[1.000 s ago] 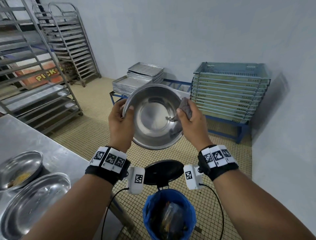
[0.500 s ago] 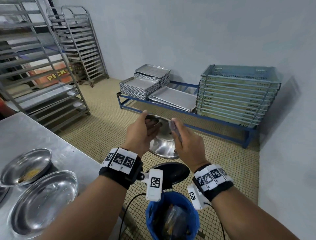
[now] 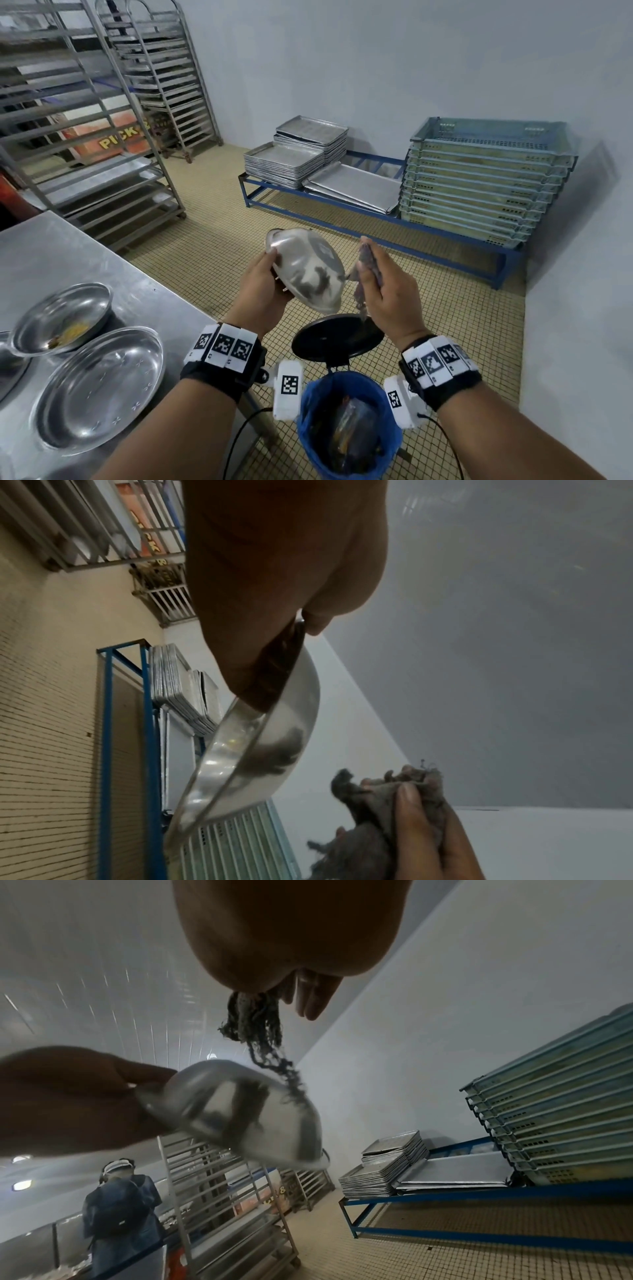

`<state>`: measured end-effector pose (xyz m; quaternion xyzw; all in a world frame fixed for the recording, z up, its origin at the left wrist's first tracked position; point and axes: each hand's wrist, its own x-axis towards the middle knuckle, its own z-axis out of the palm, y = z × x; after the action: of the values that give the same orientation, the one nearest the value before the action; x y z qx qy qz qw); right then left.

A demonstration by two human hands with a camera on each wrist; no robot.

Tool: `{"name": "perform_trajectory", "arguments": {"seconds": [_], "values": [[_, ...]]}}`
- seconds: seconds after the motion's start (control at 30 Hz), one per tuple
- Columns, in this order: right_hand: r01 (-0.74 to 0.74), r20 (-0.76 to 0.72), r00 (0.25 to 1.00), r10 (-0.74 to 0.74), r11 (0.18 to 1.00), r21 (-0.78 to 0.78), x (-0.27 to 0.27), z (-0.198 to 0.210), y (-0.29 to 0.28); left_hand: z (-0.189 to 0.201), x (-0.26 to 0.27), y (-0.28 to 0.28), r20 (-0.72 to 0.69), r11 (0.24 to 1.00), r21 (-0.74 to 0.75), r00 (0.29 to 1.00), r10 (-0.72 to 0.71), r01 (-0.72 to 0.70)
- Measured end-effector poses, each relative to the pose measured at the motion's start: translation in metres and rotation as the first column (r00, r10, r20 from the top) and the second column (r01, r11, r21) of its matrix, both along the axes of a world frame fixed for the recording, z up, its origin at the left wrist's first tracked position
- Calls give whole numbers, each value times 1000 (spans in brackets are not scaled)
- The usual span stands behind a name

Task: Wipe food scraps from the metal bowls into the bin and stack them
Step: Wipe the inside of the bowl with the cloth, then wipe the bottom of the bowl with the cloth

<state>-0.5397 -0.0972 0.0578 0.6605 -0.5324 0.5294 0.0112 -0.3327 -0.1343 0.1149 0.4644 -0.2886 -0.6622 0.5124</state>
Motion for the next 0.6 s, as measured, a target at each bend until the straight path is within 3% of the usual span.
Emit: {"name": "perform_trajectory", "arguments": {"seconds": [0.13,0.27,0.37,0.5,0.6], "values": [[13,-16,1000,-12,1000,26,10,5,-8,-11,6,12,74,995,-39,992,98,-95],[47,-43,998,-44,996,77,30,2,-17,-22,5,23,209,978,-191,970,127,-87],[22,-58,998,-17,996,89,46,-4,-17,-27,4,31,216,968,-241,969,122,-68],[38,104,994,-42,998,41,59,-5,-8,-31,6,36,155,964,-262,984,86,-43],[-27,80,996,24,999,40,66,-11,-6,-30,8,39,169,949,-315,983,67,-11]]}}
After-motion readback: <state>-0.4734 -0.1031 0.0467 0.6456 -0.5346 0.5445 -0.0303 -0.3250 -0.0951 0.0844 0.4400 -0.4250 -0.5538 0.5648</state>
